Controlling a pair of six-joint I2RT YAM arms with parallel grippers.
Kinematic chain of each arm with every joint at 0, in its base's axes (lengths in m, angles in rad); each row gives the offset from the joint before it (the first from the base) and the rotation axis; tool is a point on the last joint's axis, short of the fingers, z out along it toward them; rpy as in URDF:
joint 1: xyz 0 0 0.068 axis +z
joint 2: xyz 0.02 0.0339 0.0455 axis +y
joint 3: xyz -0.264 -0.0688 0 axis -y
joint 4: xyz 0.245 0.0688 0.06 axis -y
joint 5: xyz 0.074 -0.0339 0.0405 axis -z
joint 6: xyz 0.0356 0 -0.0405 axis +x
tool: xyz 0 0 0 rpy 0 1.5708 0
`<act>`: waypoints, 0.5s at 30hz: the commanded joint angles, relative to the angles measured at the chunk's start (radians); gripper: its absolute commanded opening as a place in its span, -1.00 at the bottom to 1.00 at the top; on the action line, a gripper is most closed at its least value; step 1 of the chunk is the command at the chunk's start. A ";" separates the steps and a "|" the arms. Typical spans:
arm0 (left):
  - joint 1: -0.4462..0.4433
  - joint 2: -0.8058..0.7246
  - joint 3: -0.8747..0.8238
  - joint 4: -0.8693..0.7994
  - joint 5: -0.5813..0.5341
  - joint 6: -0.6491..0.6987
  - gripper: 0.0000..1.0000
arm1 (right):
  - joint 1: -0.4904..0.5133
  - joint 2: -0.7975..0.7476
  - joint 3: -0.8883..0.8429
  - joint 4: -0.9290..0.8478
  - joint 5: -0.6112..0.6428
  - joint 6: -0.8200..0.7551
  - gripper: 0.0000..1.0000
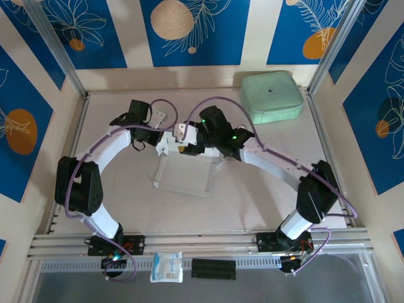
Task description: Fold the paper box
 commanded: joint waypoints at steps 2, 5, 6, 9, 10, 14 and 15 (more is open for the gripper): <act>-0.025 -0.031 -0.029 0.031 -0.041 0.054 -1.00 | -0.097 -0.077 0.058 -0.093 -0.306 0.308 0.34; -0.030 -0.031 -0.037 0.043 -0.053 0.064 -1.00 | -0.214 -0.062 0.119 -0.137 -0.483 0.521 0.36; -0.034 -0.028 -0.038 0.043 -0.054 0.067 -1.00 | -0.249 -0.048 0.146 -0.164 -0.521 0.574 0.36; -0.040 -0.031 -0.038 0.042 -0.055 0.068 -1.00 | -0.335 0.038 0.231 -0.261 -0.570 0.685 0.33; -0.043 -0.034 -0.042 0.045 -0.058 0.068 -1.00 | -0.352 0.070 0.265 -0.301 -0.583 0.703 0.31; -0.050 -0.046 -0.052 0.056 -0.064 0.074 -1.00 | -0.368 0.204 0.387 -0.429 -0.666 0.727 0.23; -0.052 -0.044 -0.052 0.057 -0.065 0.074 -1.00 | -0.355 0.236 0.414 -0.453 -0.665 0.719 0.21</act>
